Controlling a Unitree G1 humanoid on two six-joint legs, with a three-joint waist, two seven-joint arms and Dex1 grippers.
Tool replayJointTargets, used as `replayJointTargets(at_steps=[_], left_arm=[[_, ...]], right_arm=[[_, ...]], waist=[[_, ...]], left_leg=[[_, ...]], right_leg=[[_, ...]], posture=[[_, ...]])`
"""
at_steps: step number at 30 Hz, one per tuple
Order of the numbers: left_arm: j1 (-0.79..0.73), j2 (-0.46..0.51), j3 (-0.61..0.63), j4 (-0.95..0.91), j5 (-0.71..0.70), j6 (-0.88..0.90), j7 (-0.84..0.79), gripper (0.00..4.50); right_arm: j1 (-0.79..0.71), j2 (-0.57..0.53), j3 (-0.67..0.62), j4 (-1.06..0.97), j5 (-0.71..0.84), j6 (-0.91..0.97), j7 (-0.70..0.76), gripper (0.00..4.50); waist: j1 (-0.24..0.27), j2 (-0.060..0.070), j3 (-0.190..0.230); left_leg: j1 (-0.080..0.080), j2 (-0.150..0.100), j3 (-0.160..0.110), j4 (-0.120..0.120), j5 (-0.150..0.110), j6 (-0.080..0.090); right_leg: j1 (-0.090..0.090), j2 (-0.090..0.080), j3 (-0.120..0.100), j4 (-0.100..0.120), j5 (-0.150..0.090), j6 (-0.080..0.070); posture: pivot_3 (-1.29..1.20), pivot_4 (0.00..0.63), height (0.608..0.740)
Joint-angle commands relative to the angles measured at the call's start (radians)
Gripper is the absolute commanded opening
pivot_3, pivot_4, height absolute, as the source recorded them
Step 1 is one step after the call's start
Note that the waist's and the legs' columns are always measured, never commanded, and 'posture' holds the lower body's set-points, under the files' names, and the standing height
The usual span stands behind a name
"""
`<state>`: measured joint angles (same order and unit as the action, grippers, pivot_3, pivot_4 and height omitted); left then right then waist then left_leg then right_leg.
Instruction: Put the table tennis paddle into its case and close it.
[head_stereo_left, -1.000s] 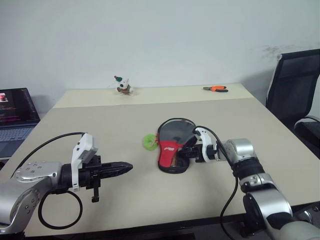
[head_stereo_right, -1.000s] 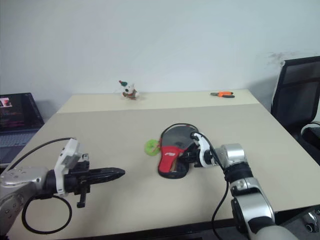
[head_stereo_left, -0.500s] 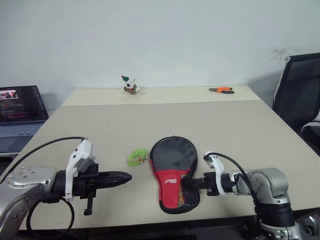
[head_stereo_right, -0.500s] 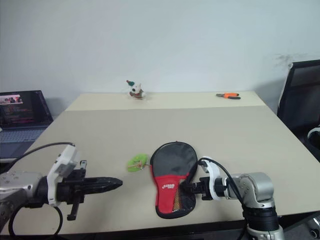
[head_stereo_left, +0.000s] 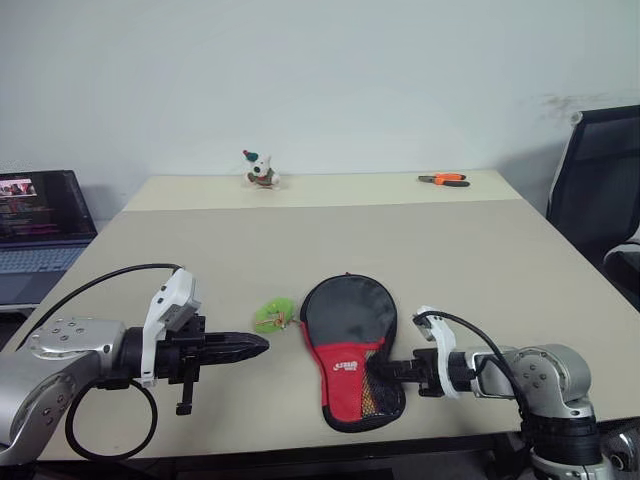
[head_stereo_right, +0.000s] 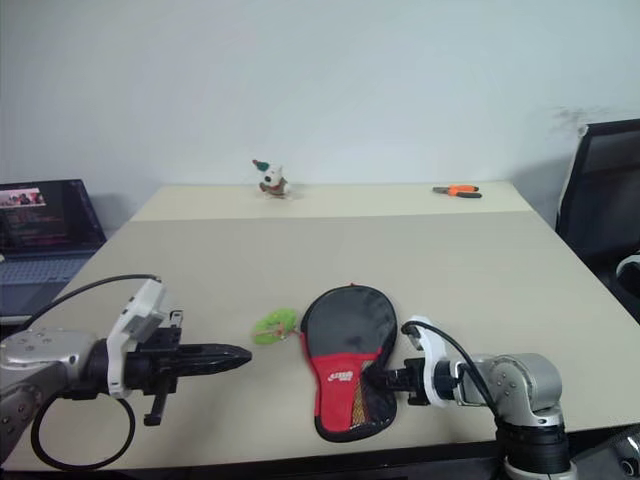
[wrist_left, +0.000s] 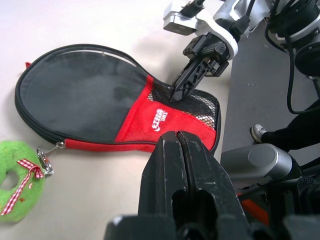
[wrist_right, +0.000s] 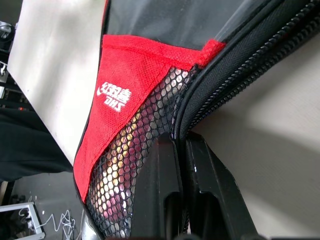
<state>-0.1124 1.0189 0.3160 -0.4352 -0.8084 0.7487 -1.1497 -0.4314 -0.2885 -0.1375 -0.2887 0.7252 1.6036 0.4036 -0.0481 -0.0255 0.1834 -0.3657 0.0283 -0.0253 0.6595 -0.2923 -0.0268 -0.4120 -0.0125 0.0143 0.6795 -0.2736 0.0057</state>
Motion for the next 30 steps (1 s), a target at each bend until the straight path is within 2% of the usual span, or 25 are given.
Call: replayJointTargets(at_steps=[1, 14, 17, 20, 24, 26, 28, 30], left_arm=[[0.009, 0.018, 0.023, -0.028, -0.011, -0.017, -0.024, 0.00], [0.007, 0.022, 0.020, -0.034, -0.012, -0.019, -0.043, 0.00], [0.010, 0.019, 0.019, -0.038, -0.008, -0.022, -0.039, 0.00], [0.017, 0.012, 0.023, -0.040, -0.005, -0.024, -0.027, 0.00], [0.027, 0.008, 0.019, -0.040, 0.002, -0.035, -0.018, 0.00], [0.030, 0.006, 0.019, -0.039, 0.004, -0.039, -0.012, 0.00], [0.034, 0.003, 0.024, -0.035, 0.006, -0.043, -0.006, 0.00], [0.039, -0.002, 0.029, -0.021, 0.016, -0.048, 0.006, 0.00]], right_arm=[[0.022, -0.016, -0.017, -0.045, 0.091, 0.011, -0.035, 0.02], [0.055, 0.015, -0.063, -0.037, 0.327, 0.011, -0.256, 0.02], [0.053, -0.002, -0.091, -0.025, 0.371, 0.011, -0.275, 0.78], [0.061, -0.053, -0.114, -0.027, 0.404, 0.011, -0.277, 1.74], [0.085, -0.178, -0.088, -0.100, 0.418, 0.011, -0.207, 3.14], [0.095, -0.279, -0.039, -0.159, 0.398, -0.036, -0.114, 3.84], [0.101, -0.411, 0.042, -0.228, 0.323, -0.181, 0.046, 4.47], [0.056, -0.463, 0.076, -0.242, 0.258, -0.350, 0.193, 4.47]], waist=[[0.000, 0.000, 0.000], [-0.001, 0.000, 0.000], [-0.001, 0.000, 0.000], [0.000, 0.000, 0.000], [0.001, 0.000, 0.000], [0.001, 0.000, 0.001], [0.001, 0.001, 0.001], [0.000, 0.001, 0.001]], left_leg=[[0.000, 0.000, 0.000, 0.000, 0.000, 0.000], [0.000, 0.000, 0.000, 0.000, 0.000, 0.000], [0.000, 0.000, 0.000, 0.000, 0.000, 0.000], [0.000, 0.000, 0.000, 0.000, 0.000, 0.000], [-0.001, 0.000, 0.000, 0.000, 0.000, 0.000], [-0.001, 0.000, 0.000, 0.000, 0.000, 0.000], [-0.001, 0.000, 0.001, 0.000, 0.000, 0.000], [0.000, 0.001, 0.001, 0.000, 0.000, 0.001]], right_leg=[[0.000, 0.000, 0.000, 0.000, 0.000, 0.000], [0.000, 0.000, 0.000, 0.000, 0.000, 0.000], [0.000, 0.000, 0.000, 0.000, -0.001, 0.002], [0.000, 0.000, 0.000, 0.000, -0.002, 0.003], [0.000, 0.000, 0.000, -0.001, -0.002, 0.003], [0.000, 0.000, 0.000, -0.001, -0.003, 0.004], [0.000, 0.001, 0.000, -0.001, -0.003, 0.004], [0.000, 0.001, 0.000, -0.001, -0.003, 0.005]], posture=[[0.00, 0.150, 0.740], [0.00, 0.150, 0.740], [0.00, 0.150, 0.740], [0.00, 0.150, 0.740], [0.00, 0.150, 0.740], [0.00, 0.150, 0.740], [0.00, 0.150, 0.740], [0.00, 0.150, 0.740]])
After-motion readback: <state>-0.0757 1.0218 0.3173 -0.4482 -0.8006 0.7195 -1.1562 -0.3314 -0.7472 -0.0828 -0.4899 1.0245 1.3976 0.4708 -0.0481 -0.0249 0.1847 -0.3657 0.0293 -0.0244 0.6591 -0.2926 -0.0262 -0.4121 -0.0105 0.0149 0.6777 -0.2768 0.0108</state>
